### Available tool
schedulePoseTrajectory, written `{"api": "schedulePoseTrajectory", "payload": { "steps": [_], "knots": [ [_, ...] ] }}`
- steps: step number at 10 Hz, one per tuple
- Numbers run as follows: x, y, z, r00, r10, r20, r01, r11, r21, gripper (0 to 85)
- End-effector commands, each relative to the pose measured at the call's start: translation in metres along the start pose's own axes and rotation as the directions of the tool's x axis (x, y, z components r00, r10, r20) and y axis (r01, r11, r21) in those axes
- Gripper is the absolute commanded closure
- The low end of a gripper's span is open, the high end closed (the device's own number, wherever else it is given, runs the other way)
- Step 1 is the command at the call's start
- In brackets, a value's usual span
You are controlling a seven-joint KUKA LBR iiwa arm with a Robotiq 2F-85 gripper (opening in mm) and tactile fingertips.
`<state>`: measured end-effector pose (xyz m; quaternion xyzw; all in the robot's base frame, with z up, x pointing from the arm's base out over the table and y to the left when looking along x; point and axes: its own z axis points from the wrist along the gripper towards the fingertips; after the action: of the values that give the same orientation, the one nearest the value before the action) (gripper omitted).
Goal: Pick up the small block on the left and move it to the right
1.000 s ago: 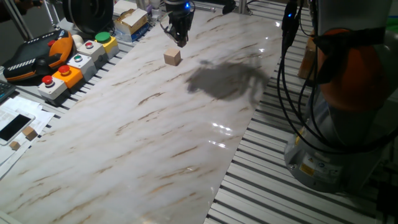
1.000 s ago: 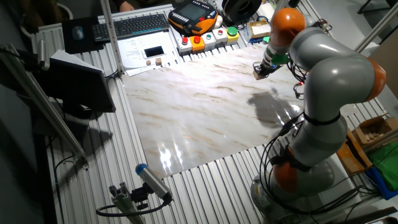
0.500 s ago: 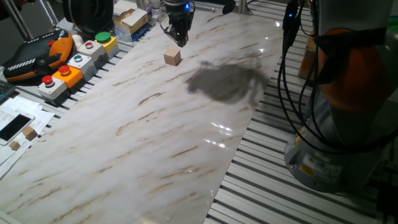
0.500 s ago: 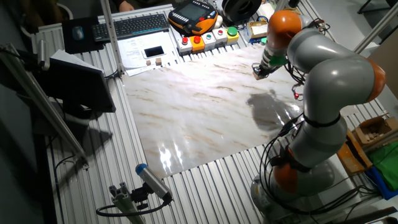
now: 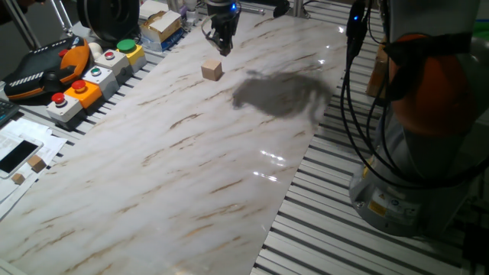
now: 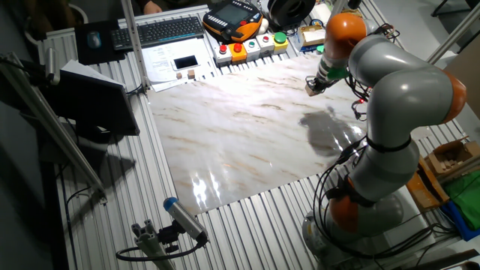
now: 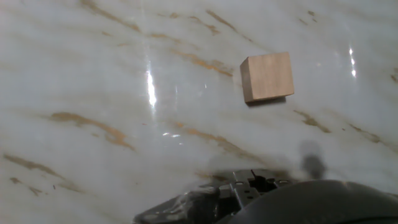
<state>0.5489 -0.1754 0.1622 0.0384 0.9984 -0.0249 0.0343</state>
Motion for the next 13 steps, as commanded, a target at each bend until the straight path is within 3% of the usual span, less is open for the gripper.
{"api": "schedulePoseTrajectory", "payload": {
  "steps": [1, 4, 5, 7, 9, 10, 13],
  "knots": [
    [-0.005, -0.004, 0.004, 1.000, -0.006, -0.004, 0.006, 1.000, -0.014, 84.3],
    [-0.021, -0.008, 0.015, 1.000, -0.027, -0.012, 0.027, 0.999, -0.021, 81.0],
    [-0.024, -0.010, 0.017, 1.000, -0.022, -0.011, 0.022, 0.999, -0.024, 70.7],
    [-0.029, -0.011, 0.021, 1.000, -0.015, -0.009, 0.015, 1.000, -0.021, 39.0],
    [-0.032, -0.011, 0.025, 1.000, -0.016, 0.003, 0.016, 0.999, -0.030, 13.3],
    [-0.035, -0.013, 0.027, 0.999, -0.032, 0.003, 0.033, 0.999, -0.031, 6.0],
    [-0.044, -0.018, 0.036, 0.999, -0.047, 0.005, 0.047, 0.998, -0.039, 2.3]
  ]
}}
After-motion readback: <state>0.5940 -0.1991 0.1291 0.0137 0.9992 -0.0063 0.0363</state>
